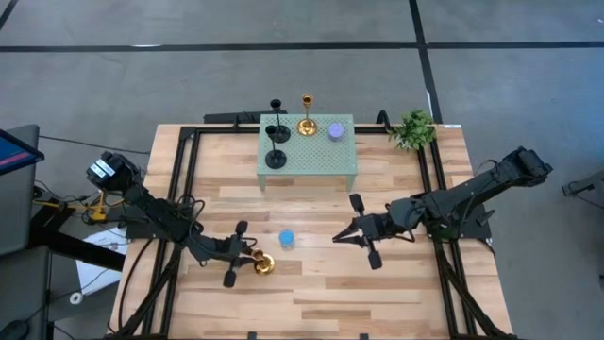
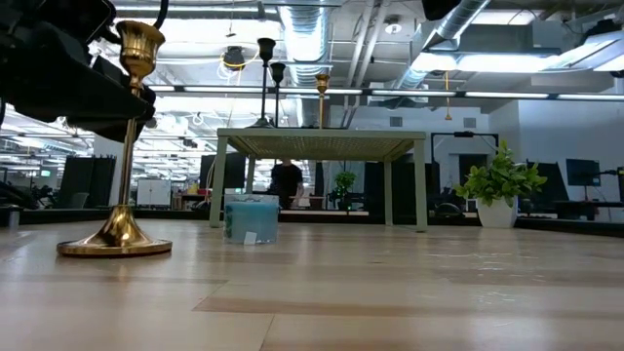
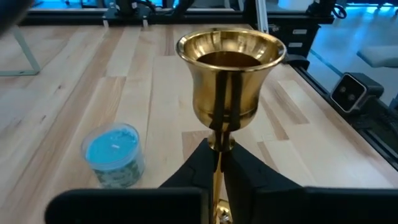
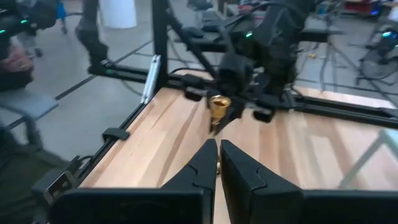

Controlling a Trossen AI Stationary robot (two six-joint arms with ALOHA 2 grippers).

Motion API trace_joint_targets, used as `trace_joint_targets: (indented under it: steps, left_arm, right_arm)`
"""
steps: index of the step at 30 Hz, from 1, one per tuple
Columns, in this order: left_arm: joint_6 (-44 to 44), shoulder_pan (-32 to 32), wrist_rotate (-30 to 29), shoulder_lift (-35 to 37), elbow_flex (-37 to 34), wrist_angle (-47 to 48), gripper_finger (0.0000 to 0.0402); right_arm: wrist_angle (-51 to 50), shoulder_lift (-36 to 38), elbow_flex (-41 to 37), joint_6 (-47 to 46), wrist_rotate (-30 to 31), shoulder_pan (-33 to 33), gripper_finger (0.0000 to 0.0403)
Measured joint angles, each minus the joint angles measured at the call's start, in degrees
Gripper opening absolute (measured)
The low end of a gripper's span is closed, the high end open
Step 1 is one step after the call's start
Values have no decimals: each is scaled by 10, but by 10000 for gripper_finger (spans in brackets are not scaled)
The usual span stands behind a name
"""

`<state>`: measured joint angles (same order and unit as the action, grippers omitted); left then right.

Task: Pick & Place candle stick holders
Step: Put the golden candle holder on the shelf aligned with the golden candle holder

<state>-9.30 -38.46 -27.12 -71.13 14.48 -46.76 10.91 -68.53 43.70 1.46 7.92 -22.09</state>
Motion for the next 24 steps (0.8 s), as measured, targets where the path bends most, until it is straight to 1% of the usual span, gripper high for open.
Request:
trace_joint_targets:
  steps: [4, 9, 14, 17, 20, 24]
  left_arm:
    - [9, 0, -17, 0, 13, -1, 14]
    - [85, 0, -18, 2, 59, -1, 14]
    - [102, 0, -21, 24, 109, 68, 14]
    - [103, 0, -40, 38, 134, 111, 14]
    - [106, 2, -61, 49, 153, 146, 14]
    - [110, 20, -63, 52, 168, 148, 14]
  right_arm:
    - [-5, -1, 0, 1, -5, 2, 12]
    - [-6, -1, 0, 0, -4, 6, 12]
    - [-6, -3, 0, 0, -4, 9, 12]
    - [-4, -26, 0, -1, -4, 11, 12]
    - [14, -61, 0, -22, -3, 14, 12]
    - [77, -133, 0, -35, 17, 25, 13]
